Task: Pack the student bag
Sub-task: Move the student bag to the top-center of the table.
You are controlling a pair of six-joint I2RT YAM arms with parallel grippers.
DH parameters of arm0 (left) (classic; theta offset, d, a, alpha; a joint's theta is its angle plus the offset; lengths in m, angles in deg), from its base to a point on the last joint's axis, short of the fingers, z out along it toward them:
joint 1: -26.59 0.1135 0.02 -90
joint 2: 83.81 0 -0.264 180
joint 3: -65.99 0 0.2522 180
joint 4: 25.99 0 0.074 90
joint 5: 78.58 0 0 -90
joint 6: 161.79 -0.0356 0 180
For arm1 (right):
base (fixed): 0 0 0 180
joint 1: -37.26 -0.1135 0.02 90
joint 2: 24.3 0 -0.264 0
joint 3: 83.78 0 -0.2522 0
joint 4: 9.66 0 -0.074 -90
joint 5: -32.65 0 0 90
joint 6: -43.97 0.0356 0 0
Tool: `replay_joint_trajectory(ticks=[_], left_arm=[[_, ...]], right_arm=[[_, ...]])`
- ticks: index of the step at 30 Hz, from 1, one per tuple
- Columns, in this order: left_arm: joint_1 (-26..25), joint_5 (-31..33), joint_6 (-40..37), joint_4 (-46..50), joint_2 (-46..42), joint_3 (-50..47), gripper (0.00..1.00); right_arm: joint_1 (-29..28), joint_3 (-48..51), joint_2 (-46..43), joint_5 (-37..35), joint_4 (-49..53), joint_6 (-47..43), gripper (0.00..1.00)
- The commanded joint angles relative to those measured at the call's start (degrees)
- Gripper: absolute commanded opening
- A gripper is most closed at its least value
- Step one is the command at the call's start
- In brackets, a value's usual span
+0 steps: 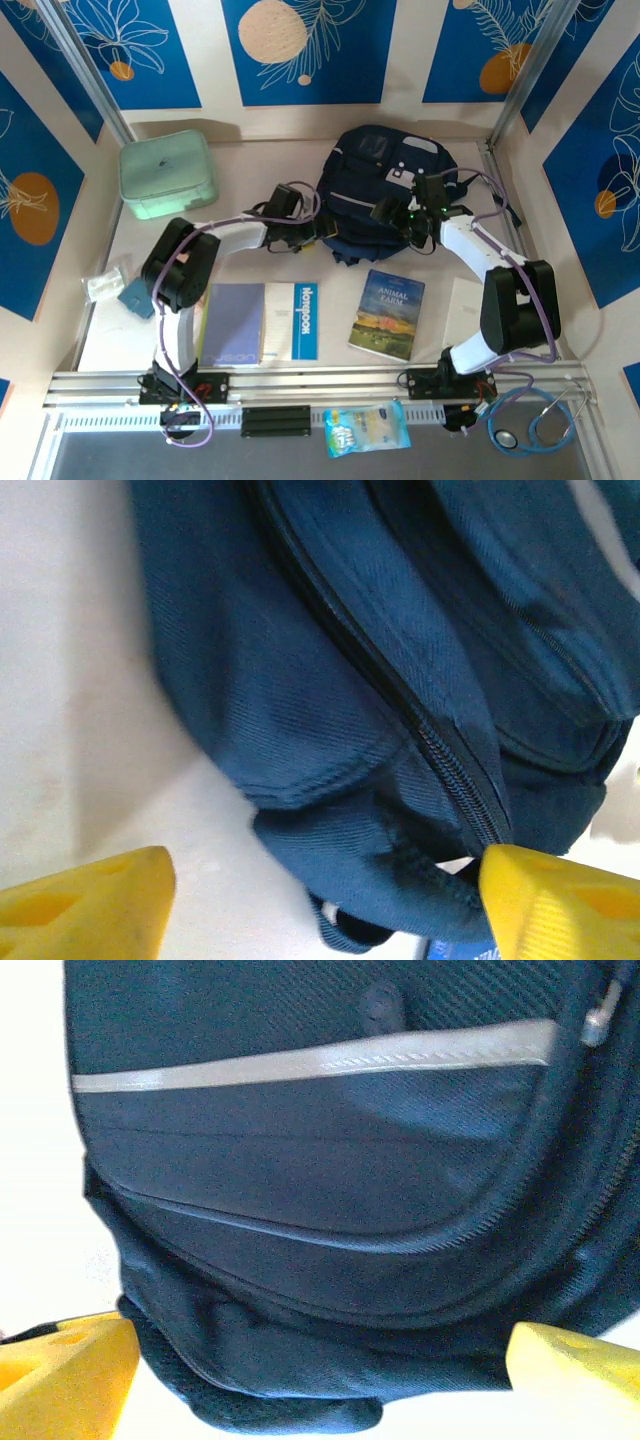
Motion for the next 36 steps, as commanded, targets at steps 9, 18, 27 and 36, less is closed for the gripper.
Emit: replay_joint_trajectory(ticks=[9,18,27,36], left_arm=[[-1.3,-0.1,4.9,1.2,7.8,10.6,0.79],[0.0,4.8,3.4,2.8,5.9,9.6,0.46],[9.9,8.7,-6.9,9.0,-6.7,-0.8,0.23],[21.1,7.4,-19.0,16.9,-14.0,-3.8,0.22]], right_arm=[[0.3,1.9,-3.8,0.4,0.3,0.7,0.93],[0.3,3.7,-4.3,0.7,0.2,0.1,0.93],[0.6,4.7,-5.5,3.2,-3.2,-2.1,0.93],[2.3,7.0,-3.1,6.5,-10.0,4.7,0.75]])
